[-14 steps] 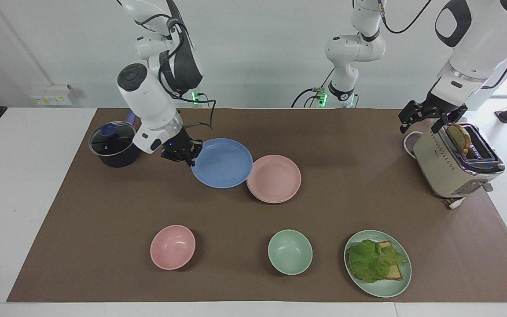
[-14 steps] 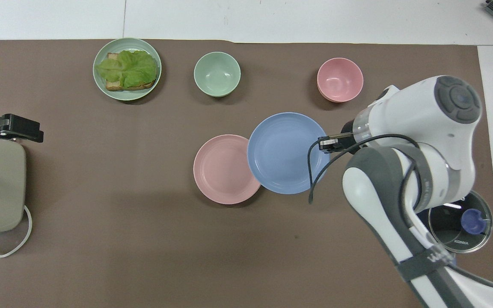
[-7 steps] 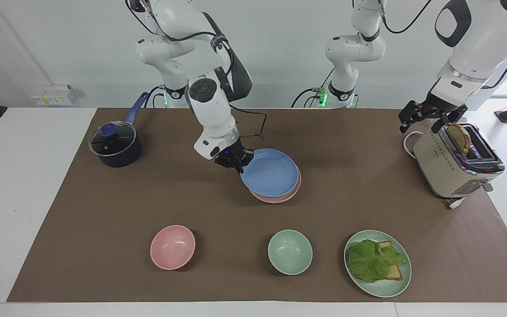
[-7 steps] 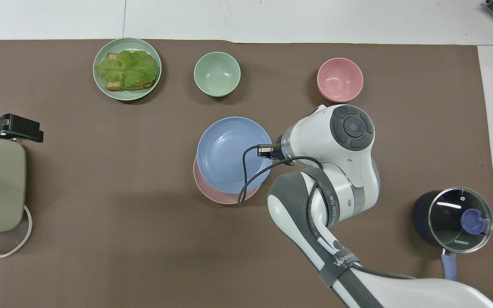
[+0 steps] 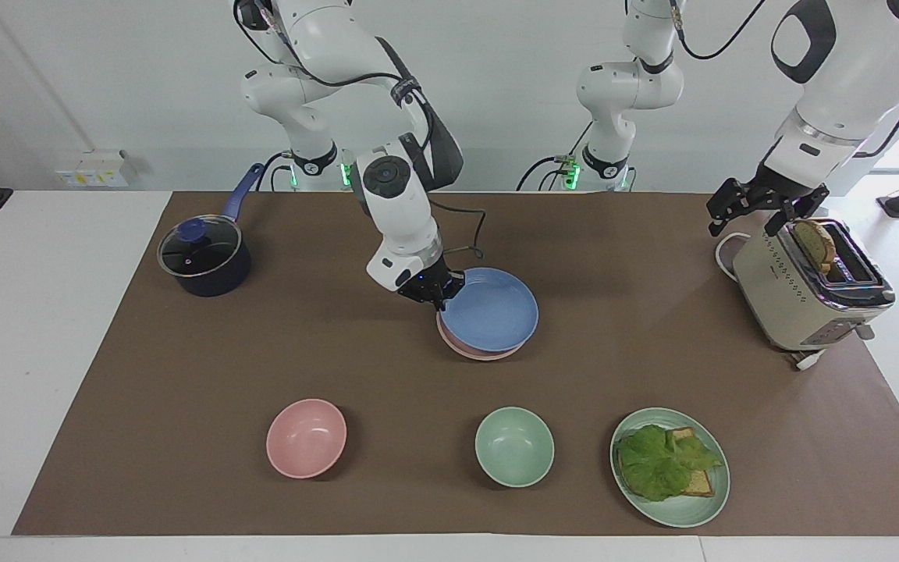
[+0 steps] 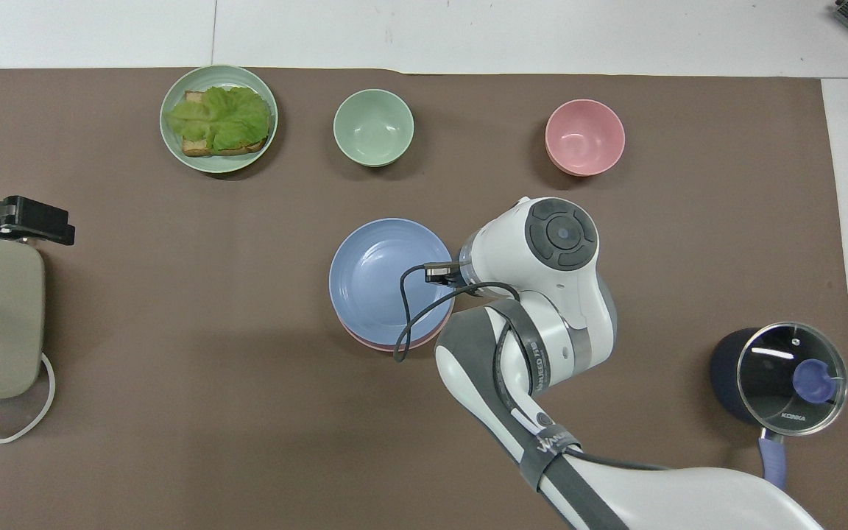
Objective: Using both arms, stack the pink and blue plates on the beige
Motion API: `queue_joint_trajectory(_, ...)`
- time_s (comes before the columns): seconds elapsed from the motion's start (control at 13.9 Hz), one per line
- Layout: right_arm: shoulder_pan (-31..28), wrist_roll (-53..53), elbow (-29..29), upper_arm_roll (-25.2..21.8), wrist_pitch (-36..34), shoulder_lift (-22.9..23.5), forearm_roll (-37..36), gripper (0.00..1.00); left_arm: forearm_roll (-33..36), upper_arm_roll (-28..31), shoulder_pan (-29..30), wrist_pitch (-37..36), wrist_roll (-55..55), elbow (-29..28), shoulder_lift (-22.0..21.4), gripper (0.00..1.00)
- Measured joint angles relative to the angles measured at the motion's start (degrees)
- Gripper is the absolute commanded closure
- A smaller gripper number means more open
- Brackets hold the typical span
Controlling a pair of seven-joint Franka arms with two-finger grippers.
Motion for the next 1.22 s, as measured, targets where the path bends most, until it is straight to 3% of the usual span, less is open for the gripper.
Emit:
queue_joint_trajectory(1.08, -0.1, 0.0, -1.3, -0.2, 1.2, 1.3, 0.0, 1.0, 0.0, 0.0, 0.0, 0.0, 0.0, 0.0, 0.0, 0.0)
queue_joint_trajectory(1.15, -0.1, 0.0, -1.3, -0.2, 1.2, 1.5, 0.0, 0.8, 0.0, 0.0, 0.0, 0.0, 0.0, 0.0, 0.0, 0.0)
queue_joint_trajectory(1.22, -0.1, 0.0, -1.3, -0.2, 1.3, 1.7, 0.0, 0.54, 0.0, 0.0, 0.0, 0.0, 0.0, 0.0, 0.0, 0.0)
